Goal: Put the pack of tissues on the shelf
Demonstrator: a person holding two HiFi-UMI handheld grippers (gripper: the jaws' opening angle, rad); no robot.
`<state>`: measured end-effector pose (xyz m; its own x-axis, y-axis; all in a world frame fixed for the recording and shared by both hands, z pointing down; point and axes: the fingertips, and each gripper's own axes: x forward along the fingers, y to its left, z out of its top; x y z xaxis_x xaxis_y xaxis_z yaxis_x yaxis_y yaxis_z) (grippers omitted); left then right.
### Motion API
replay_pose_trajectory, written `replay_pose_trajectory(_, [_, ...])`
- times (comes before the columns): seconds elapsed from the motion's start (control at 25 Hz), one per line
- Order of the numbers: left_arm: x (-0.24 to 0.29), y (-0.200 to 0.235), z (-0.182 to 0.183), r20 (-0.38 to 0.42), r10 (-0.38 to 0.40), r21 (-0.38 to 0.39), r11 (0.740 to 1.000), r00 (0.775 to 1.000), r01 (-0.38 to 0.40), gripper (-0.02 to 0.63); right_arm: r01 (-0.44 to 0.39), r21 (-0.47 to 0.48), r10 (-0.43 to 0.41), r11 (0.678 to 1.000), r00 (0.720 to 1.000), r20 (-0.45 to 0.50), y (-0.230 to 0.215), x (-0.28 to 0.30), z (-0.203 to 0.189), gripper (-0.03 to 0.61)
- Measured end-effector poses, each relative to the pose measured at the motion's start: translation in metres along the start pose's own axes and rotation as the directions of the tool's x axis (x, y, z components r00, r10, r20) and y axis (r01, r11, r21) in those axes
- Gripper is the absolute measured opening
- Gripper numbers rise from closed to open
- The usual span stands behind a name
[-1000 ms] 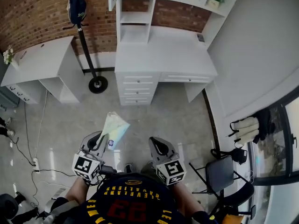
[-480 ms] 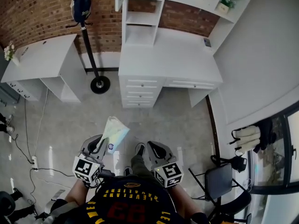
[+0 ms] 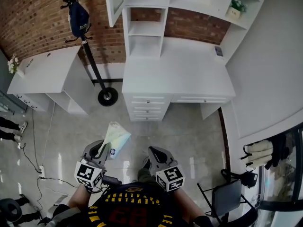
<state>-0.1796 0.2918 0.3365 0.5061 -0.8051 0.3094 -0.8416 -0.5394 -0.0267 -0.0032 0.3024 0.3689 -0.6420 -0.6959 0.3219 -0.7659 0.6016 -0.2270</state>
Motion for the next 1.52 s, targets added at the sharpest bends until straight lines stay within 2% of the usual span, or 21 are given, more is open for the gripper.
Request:
replay_pose_trajectory(0.4, [0.100,0.014,0.048,-0.005,0.050,0.029,0.998,0.999,-0.050,0.035,-0.039,0.034,0.038,0.999,0.999,0.012,-0.104,0.040,0.035,-0.008])
replay_pose_trajectory(0.6, [0.126,0.015,0.054,-0.028,0.060,0.019,0.998,0.998,-0.059,0.035,-0.075,-0.015,0.076,0.997,0.997,0.024,-0.119,0.060,0.051,-0.008])
replay_pose_trajectory(0.8, [0.146,0.016,0.062,-0.032,0.063,0.015,0.998,0.997,-0.062,0.035,-0.086,-0.004,0.086,0.996,0.996,0.024,-0.135,0.065,0.055,-0.008])
replay_pose_trajectory(1.16, [0.176,0.023,0.075,-0.011,0.042,0.026,0.999,0.999,-0.042,0.035,-0.029,0.012,0.029,1.000,0.999,0.024,-0.169,0.064,0.060,-0.008])
replay_pose_trajectory(1.52, [0.230,0.053,0.085,0.018,-0.007,0.026,1.000,1.000,0.006,0.035,0.040,-0.003,-0.040,0.999,0.999,0.020,-0.202,0.084,0.074,-0.008])
